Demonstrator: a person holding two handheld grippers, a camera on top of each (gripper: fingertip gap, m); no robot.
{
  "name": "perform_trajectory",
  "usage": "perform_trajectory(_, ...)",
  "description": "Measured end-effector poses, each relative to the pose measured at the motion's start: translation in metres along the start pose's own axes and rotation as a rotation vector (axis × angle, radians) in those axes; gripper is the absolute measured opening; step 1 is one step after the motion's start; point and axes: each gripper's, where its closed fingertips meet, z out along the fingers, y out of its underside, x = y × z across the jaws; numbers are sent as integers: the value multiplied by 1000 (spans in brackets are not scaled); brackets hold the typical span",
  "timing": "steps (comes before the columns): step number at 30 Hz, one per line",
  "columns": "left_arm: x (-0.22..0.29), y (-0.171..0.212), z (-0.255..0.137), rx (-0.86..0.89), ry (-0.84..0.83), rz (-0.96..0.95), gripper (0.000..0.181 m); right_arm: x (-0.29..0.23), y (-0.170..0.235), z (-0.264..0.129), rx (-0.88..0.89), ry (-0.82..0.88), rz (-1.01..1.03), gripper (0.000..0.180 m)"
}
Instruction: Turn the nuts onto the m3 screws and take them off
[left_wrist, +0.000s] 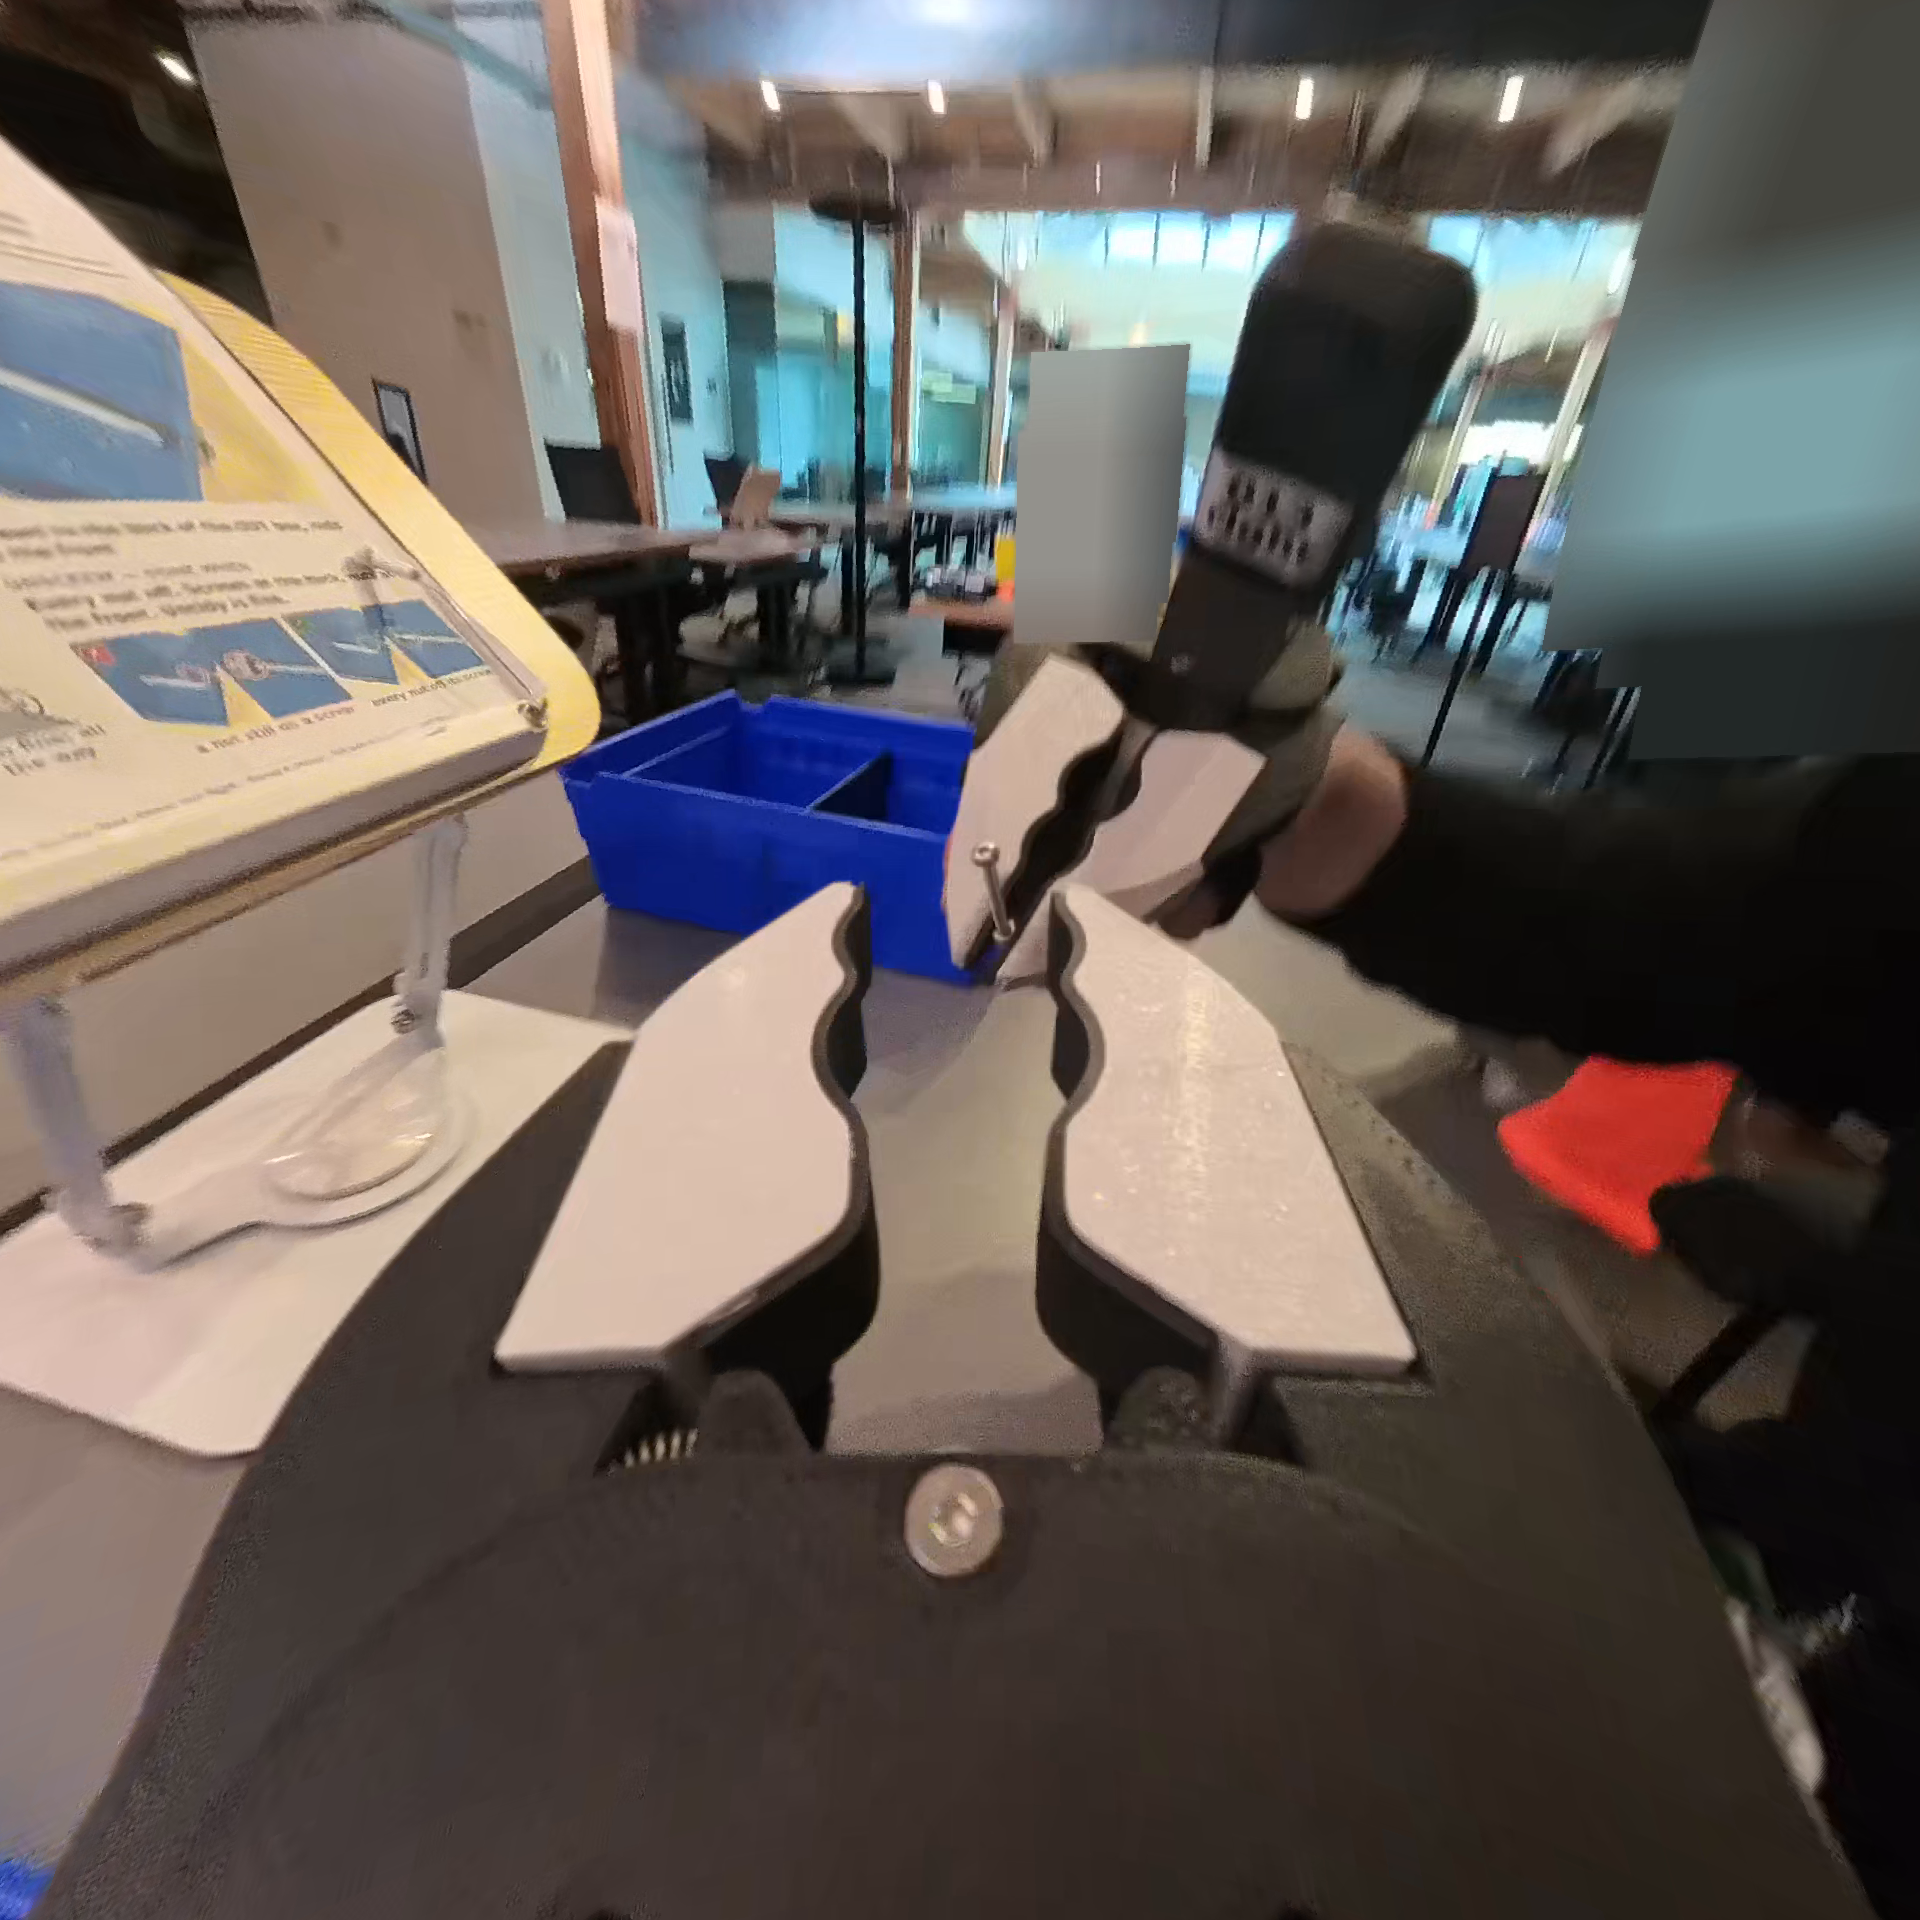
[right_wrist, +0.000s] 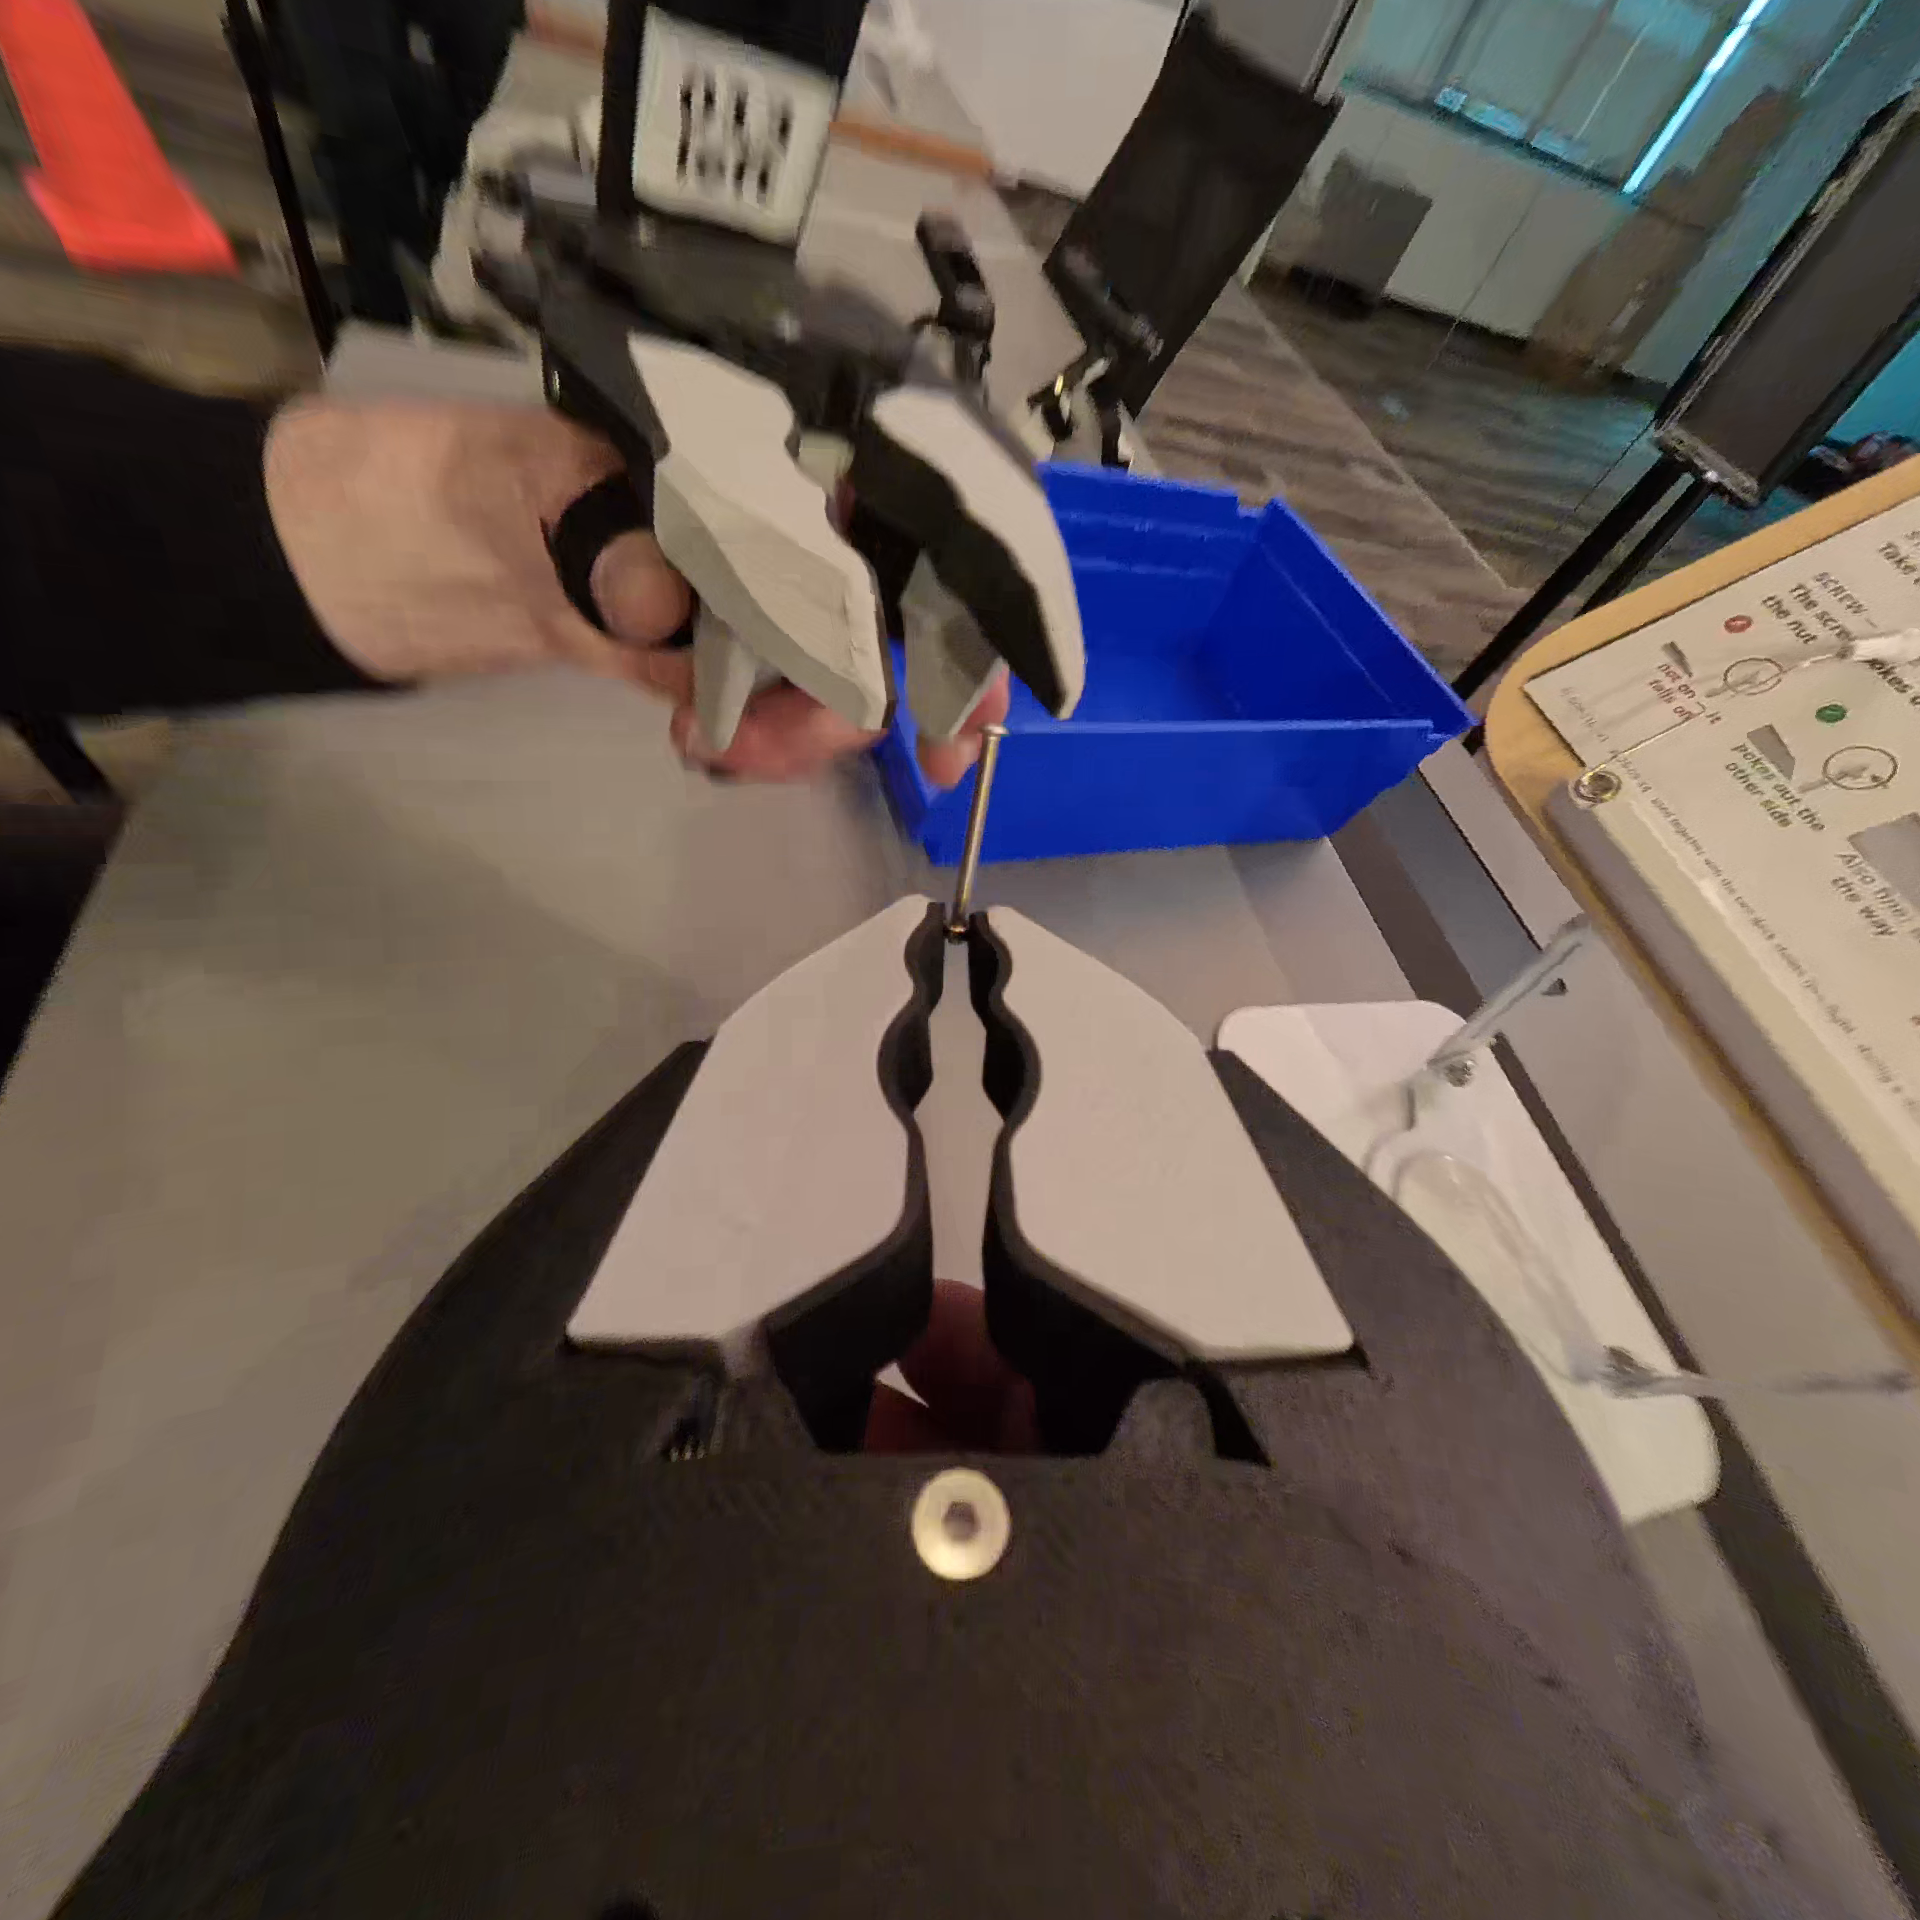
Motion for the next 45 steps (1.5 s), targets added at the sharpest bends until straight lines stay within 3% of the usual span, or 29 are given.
perform_trajectory(1,2,1,1,-39,2,50,32,-1,4,-2,-47,-9,-39,5)
perform_trajectory(9,21,21,19,-266,131,223,25,-15,16,-6,-169,-95,-189,5)
perform_trajectory(15,26,36,24,-309,157,277,4,-20,24,-7,-193,-102,-194,5)
perform_trajectory(29,30,43,27,-336,181,318,3,-22,31,-9,-204,-103,-202,5)
perform_trajectory(35,26,33,27,-221,150,272,3,-15,22,-11,-114,-46,-155,6)
perform_trajectory(38,24,27,25,-136,135,215,3,-7,17,-20,-48,37,-109,34)
perform_trajectory(43,21,33,30,-60,144,117,3,-20,23,-16,21,63,-66,49)
perform_trajectory(45,24,37,34,-55,169,97,3,-19,25,-14,40,82,-51,47)
